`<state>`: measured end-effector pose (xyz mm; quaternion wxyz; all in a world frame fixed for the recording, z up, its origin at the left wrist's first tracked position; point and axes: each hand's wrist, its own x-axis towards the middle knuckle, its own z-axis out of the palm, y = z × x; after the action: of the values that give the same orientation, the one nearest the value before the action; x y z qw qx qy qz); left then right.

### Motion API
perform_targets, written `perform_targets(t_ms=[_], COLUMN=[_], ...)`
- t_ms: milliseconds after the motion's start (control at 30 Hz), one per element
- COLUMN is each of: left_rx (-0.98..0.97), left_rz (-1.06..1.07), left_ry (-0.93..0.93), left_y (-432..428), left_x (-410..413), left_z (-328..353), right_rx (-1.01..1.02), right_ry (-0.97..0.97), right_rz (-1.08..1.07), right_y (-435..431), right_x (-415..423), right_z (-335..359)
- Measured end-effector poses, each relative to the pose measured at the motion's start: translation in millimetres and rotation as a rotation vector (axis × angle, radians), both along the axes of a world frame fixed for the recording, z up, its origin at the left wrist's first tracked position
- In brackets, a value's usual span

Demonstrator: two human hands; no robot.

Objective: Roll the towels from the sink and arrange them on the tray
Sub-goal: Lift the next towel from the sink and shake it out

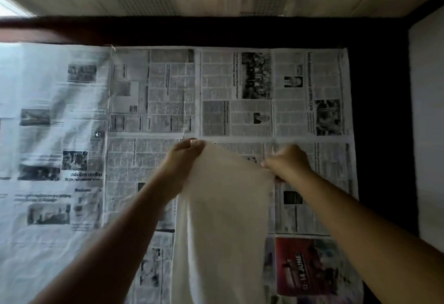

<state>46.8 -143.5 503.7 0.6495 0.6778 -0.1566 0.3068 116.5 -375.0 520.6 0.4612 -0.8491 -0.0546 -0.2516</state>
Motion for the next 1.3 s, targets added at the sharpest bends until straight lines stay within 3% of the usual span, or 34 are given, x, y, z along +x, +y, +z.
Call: perform_targets(t_ms=[100, 300, 433, 567, 633, 733, 800, 867, 967, 1067, 1167, 1300], left_rx=[0.047, 0.275, 0.233, 0.111, 0.058, 0.028, 0.023, 0.030, 0.079, 0.106, 0.159, 0.243], left_rz=[-0.077, -0.062, -0.310, -0.329, -0.300, -0.223, -0.166, -0.099, -0.005, 0.023, 0.071, 0.160], left_ry=[-0.039, -0.047, -0.014, 0.046, 0.038, 0.042, 0.045, 0.048, 0.035, 0.027, -0.005, -0.026], left_y=[-2.0, 8.6, 12.9, 7.8, 3.5, -3.4, -7.3, -10.0, -12.4, -12.3, -10.7, -8.8], left_x=[1.9, 12.0, 18.5, 24.1, 25.3, 25.5, 26.3, 28.5, 32.3, 33.3, 32.1, 29.4], left_z=[-6.7, -17.4, -24.4, -29.9, -31.0, -32.3, -35.1, -38.4, -44.4, -46.2, -41.9, -38.6], right_rx=[0.008, 0.125, 0.154, 0.082, -0.005, -0.447, -0.731, -0.853, -0.958, -1.049, -0.985, -0.878], right_ry=[-0.157, -0.234, -0.165, -0.163, -0.210, -0.264, -0.199, -0.103, -0.012, -0.113, -0.169, -0.074], right_rz=[0.086, 0.309, 0.486, 0.546, 0.535, 0.450, 0.386, 0.319, 0.262, 0.212, 0.240, 0.306], right_y=[10.9, 19.0, 21.4, 20.4, 17.4, 9.6, 3.9, -2.9, -13.8, -23.2, -24.7, -24.1], right_x=[-0.5, -16.3, -23.8, -23.4, -25.0, -30.3, -31.8, -31.7, -35.1, -36.6, -31.8, -25.3], right_z=[-19.6, -17.6, -10.4, -11.0, -12.2, -9.0, -4.8, -0.1, 6.9, 3.5, -8.3, -12.8])
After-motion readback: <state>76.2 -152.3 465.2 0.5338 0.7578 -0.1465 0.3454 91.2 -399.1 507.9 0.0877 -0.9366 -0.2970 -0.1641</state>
